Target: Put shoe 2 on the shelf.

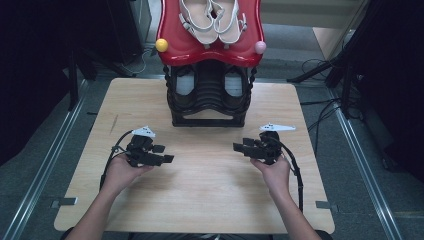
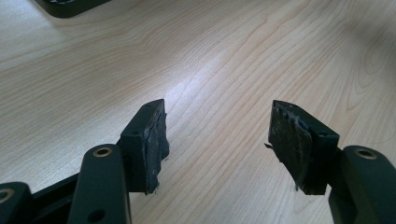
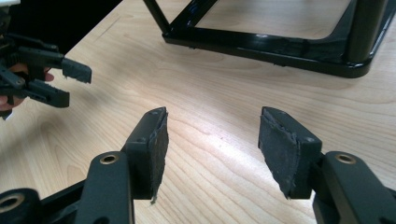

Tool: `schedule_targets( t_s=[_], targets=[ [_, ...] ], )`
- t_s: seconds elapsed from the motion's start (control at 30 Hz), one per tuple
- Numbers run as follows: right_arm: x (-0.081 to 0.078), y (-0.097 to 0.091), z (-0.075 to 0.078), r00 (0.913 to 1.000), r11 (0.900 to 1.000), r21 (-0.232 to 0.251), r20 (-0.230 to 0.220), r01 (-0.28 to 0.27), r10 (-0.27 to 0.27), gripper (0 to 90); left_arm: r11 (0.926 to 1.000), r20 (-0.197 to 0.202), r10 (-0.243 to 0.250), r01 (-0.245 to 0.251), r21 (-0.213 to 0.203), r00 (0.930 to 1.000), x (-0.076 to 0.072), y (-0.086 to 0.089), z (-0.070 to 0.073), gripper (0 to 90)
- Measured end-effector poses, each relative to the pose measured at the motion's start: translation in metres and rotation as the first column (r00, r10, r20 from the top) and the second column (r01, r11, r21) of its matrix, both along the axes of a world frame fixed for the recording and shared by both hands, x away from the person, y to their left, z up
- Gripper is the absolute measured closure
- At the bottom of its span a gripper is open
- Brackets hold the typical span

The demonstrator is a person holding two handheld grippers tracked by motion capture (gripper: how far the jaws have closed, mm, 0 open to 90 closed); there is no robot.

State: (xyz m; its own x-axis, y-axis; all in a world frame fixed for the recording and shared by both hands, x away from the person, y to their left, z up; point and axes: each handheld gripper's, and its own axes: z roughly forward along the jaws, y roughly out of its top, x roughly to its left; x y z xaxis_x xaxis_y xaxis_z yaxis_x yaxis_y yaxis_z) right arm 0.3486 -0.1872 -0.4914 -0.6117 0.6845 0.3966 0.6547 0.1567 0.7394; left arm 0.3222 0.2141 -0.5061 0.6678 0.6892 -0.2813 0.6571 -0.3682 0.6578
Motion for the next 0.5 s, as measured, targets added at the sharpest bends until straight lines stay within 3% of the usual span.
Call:
schedule_targets(
  t_s=[0.27, 0.5],
  targets=[
    [-0.0037, 0.0056, -0.0026, 0.9997, 0.9995, -0.024, 0.015, -0.02, 0.02, 42.8, 0.9996, 0.003, 0.006, -0.006, 0.026, 1.0, -0.0002, -0.004, -0.0017, 36.7],
    [-0.004, 0.0069, -0.0046, 0.9992, 0.999, -0.022, 0.002, -0.04, 0.04, 41.2, 0.9998, 0.001, 0.0, 0.0, 0.021, 1.0, 0.0002, -0.0046, -0.0028, 35.7]
  ],
)
